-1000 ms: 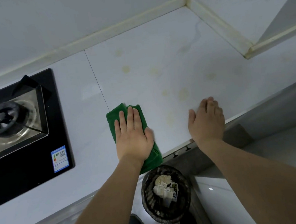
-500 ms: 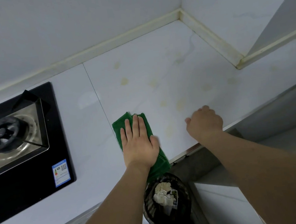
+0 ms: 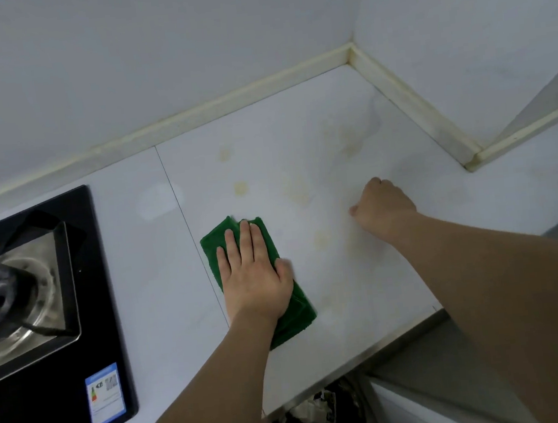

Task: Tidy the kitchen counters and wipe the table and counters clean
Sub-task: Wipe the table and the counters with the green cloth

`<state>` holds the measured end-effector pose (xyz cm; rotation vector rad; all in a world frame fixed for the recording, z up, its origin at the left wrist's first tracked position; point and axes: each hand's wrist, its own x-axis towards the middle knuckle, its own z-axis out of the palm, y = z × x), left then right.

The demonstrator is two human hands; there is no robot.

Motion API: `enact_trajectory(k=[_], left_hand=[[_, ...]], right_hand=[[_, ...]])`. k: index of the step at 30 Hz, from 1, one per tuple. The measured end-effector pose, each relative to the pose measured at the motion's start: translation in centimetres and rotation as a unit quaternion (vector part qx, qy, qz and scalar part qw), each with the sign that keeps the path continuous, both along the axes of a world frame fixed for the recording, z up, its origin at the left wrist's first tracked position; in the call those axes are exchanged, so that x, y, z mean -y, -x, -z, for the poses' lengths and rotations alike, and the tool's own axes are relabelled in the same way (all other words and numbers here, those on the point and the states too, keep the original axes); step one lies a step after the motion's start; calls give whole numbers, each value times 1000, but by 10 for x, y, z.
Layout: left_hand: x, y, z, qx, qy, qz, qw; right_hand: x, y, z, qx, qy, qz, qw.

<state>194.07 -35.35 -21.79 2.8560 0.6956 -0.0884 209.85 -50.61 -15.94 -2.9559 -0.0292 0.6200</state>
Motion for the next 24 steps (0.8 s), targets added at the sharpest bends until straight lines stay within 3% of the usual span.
enact_trajectory(k=[8,13,15,19,24], left_hand=[[-15,-25,1,8,-5,-4,1000],[-19,-33,0,6,-5,-1,1000],[-25,-42,0,6,-8,-1,1000],[-42,-66,0,8,-6,-18,1000],[-56,-90,-2,-2,-5,-32,999]], right_hand=[[-11,-53,4,-78,142,-10,987],[-23,-103,53,-212,212,-33,953],[-25,-121,70,-215,231,-61,947],[-36,-110,43,-222,233,-100,941],[-32,-137,85,-234,257,-114,931]])
